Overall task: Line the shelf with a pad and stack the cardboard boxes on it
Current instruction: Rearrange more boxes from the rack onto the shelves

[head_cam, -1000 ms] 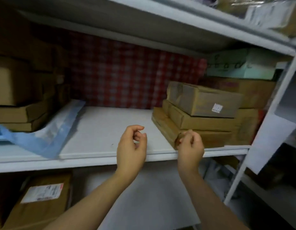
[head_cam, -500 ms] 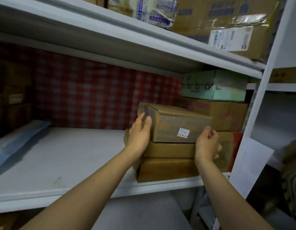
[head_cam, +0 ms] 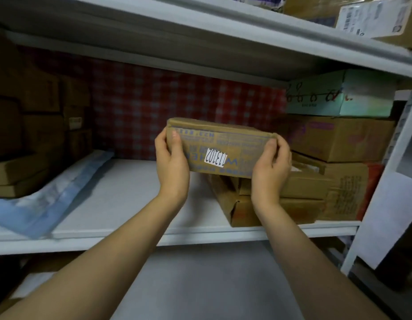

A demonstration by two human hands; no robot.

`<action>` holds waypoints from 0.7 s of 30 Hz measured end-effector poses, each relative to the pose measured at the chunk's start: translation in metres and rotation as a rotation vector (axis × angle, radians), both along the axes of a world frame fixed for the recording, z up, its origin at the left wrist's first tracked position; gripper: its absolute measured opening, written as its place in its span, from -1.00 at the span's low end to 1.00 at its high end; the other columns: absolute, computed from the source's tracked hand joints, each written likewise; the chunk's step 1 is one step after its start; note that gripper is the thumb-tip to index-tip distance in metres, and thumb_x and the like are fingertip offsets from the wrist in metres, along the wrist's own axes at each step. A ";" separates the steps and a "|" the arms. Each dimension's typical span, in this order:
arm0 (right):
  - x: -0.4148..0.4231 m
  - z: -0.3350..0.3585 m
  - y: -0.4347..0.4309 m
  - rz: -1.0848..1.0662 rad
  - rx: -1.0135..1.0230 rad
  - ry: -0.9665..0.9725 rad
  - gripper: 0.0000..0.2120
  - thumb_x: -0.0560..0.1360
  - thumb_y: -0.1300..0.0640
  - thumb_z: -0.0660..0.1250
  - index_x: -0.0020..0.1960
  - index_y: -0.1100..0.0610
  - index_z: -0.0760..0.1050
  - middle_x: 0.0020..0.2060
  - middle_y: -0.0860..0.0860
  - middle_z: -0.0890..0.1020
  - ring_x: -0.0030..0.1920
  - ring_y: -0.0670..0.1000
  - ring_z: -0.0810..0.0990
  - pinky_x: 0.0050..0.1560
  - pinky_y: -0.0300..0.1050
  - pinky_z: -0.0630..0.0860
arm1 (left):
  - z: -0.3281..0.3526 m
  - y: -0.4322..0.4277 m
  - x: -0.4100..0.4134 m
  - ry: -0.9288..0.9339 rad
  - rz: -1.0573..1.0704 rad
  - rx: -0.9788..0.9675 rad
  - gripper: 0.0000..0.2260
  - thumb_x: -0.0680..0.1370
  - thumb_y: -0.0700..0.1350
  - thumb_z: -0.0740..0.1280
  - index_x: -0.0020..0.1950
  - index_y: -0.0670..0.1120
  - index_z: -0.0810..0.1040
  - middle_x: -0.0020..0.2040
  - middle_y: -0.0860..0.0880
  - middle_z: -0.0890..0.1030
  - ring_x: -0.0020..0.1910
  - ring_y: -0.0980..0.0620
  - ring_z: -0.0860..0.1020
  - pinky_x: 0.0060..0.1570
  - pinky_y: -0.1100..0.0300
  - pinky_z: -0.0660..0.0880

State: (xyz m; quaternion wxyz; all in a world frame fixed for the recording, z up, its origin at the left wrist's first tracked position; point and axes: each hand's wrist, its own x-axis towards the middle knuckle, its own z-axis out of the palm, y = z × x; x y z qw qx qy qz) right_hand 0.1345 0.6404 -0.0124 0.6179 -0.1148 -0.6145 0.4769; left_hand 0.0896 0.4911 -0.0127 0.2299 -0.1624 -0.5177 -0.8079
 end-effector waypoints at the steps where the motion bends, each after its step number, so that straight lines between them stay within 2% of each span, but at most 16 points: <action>1: -0.001 -0.003 -0.013 0.030 -0.004 0.017 -0.55 0.56 -0.19 0.07 0.30 0.01 0.48 0.18 -0.12 0.52 0.27 -0.01 0.46 0.31 0.10 0.41 | -0.003 -0.013 0.002 0.005 0.051 0.015 -0.72 0.69 0.03 0.13 0.35 -0.01 0.42 0.07 0.24 0.53 -0.04 0.42 0.51 -0.01 0.43 0.41; 4: -0.002 -0.015 -0.060 0.095 -0.012 0.068 -0.56 0.53 -0.19 0.09 0.23 0.02 0.49 0.11 -0.10 0.57 0.23 0.03 0.49 0.26 0.06 0.45 | -0.018 -0.060 0.006 0.013 0.162 0.039 -0.71 0.66 0.04 0.16 0.32 -0.03 0.43 0.09 0.21 0.55 0.05 0.30 0.51 0.06 0.32 0.40; 7: -0.001 -0.033 -0.107 0.142 -0.059 0.030 -0.64 0.55 -0.13 0.12 0.18 0.05 0.49 0.00 -0.19 0.52 0.20 0.06 0.48 0.23 -0.03 0.44 | -0.035 -0.108 0.010 0.000 0.196 0.006 -0.75 0.67 0.00 0.16 0.31 -0.04 0.42 0.12 0.19 0.54 0.07 0.28 0.51 0.09 0.32 0.41; 10: 0.002 -0.060 -0.147 0.183 -0.125 -0.042 -0.75 0.56 -0.10 0.13 0.08 0.01 0.46 0.03 0.00 0.59 0.14 0.09 0.53 0.19 -0.02 0.46 | -0.053 -0.153 0.018 -0.050 0.193 -0.057 -0.83 0.68 -0.03 0.16 0.25 0.03 0.42 0.14 0.15 0.54 0.10 0.22 0.52 0.17 0.20 0.46; 12: 0.008 -0.077 -0.167 0.192 -0.170 -0.092 -0.84 0.59 -0.05 0.14 0.00 -0.01 0.45 -0.08 -0.03 0.59 0.04 0.06 0.56 0.10 -0.03 0.49 | -0.065 -0.175 0.027 -0.074 0.201 -0.088 -0.84 0.66 0.00 0.17 0.23 0.06 0.42 0.12 0.14 0.55 0.11 0.19 0.52 0.21 0.12 0.48; 13: 0.012 -0.083 -0.174 0.195 -0.193 -0.099 -0.88 0.60 -0.02 0.15 -0.05 -0.04 0.43 -0.15 -0.07 0.58 -0.02 0.04 0.56 0.05 -0.04 0.49 | -0.072 -0.182 0.031 -0.071 0.207 -0.093 -0.81 0.64 0.03 0.18 0.23 0.06 0.42 0.12 0.16 0.54 0.11 0.22 0.52 0.21 0.14 0.48; 15: 0.023 -0.097 -0.188 0.183 -0.229 -0.113 -0.86 0.61 -0.01 0.15 -0.12 -0.09 0.39 -0.21 -0.08 0.54 -0.11 0.01 0.53 -0.06 -0.10 0.47 | -0.089 -0.195 0.046 -0.063 0.204 -0.111 -0.78 0.62 0.03 0.18 0.22 0.01 0.40 0.11 0.18 0.52 0.06 0.36 0.50 0.12 0.34 0.44; 17: 0.033 -0.105 -0.194 0.182 -0.281 -0.134 -0.81 0.63 0.00 0.14 -0.16 -0.05 0.37 -0.23 -0.05 0.50 -0.20 -0.04 0.48 -0.16 -0.16 0.41 | -0.108 -0.202 0.061 -0.084 0.186 -0.113 -0.87 0.66 -0.06 0.18 0.18 -0.05 0.38 0.07 0.17 0.49 -0.05 0.47 0.47 -0.02 0.50 0.37; 19: 0.043 -0.111 -0.197 0.181 -0.348 -0.153 -0.78 0.65 0.02 0.13 -0.17 -0.01 0.36 -0.25 -0.05 0.47 -0.25 -0.10 0.44 -0.20 -0.19 0.41 | -0.125 -0.209 0.073 -0.149 0.175 -0.092 -0.96 0.68 -0.13 0.18 0.10 -0.09 0.37 -0.03 0.14 0.47 -0.16 0.49 0.45 -0.10 0.53 0.35; 21: 0.053 -0.121 -0.201 0.172 -0.399 -0.182 -0.77 0.65 0.01 0.12 -0.18 -0.01 0.35 -0.24 -0.05 0.47 -0.23 -0.10 0.47 -0.18 -0.18 0.44 | -0.141 -0.220 0.078 -0.212 0.172 -0.082 -0.90 0.68 -0.13 0.18 -0.04 -0.06 0.38 -0.14 0.11 0.44 -0.23 0.40 0.44 -0.13 0.44 0.34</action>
